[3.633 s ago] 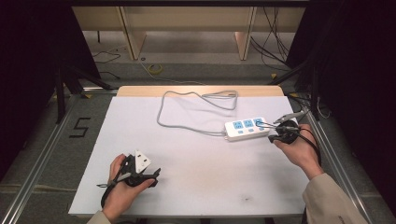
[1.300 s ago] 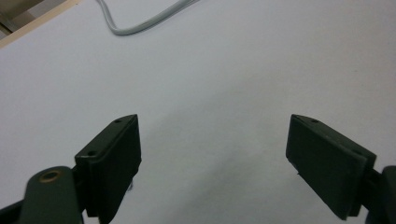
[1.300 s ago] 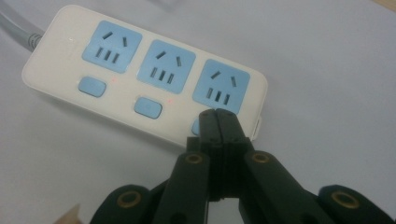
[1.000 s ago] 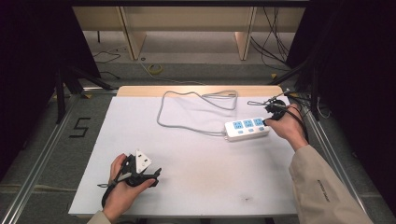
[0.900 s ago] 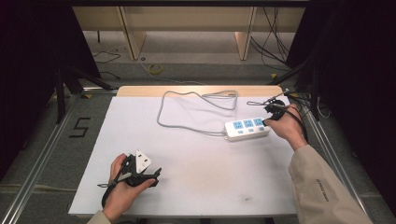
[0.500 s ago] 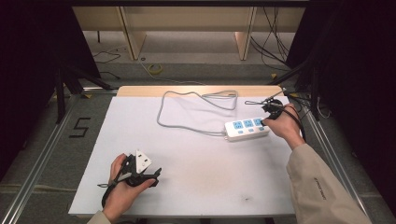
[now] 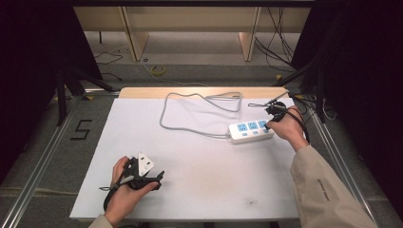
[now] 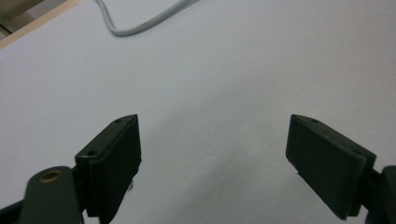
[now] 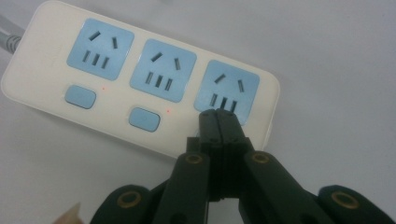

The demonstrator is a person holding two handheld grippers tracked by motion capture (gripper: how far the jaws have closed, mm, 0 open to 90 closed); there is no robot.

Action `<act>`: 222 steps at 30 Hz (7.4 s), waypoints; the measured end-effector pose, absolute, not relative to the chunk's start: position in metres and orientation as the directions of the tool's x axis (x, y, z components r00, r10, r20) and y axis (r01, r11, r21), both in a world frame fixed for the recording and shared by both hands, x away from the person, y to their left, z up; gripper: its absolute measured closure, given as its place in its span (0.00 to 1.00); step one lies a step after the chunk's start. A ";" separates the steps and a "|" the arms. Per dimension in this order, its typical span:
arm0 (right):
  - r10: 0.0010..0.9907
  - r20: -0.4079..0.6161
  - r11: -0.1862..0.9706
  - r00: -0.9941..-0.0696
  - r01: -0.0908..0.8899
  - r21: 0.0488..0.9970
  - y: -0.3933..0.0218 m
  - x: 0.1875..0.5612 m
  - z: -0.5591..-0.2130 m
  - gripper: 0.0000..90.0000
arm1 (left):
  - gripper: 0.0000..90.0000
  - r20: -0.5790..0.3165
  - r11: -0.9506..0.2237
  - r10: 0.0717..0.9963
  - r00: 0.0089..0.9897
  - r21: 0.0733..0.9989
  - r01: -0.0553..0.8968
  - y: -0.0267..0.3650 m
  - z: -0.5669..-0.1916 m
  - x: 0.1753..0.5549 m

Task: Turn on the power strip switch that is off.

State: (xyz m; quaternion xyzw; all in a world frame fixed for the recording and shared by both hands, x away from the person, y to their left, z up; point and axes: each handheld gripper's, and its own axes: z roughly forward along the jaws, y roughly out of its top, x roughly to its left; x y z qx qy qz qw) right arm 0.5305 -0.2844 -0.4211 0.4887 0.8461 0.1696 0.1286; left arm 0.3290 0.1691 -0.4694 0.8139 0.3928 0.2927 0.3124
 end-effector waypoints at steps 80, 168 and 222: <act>0.881 -0.076 0.460 -0.467 0.810 0.364 -0.275 0.536 -0.429 1.00 | 0.20 0.237 -0.508 0.813 0.532 0.736 0.448 0.167 -0.469 0.329; 0.889 -0.067 0.437 -0.453 0.794 0.423 -0.279 0.527 -0.432 1.00 | 0.20 0.236 -0.508 0.813 0.532 0.733 0.452 0.165 -0.470 0.329; 0.871 -0.057 0.451 -0.488 0.749 0.486 -0.283 0.506 -0.418 1.00 | 0.21 0.235 -0.506 0.815 0.530 0.734 0.453 0.165 -0.471 0.329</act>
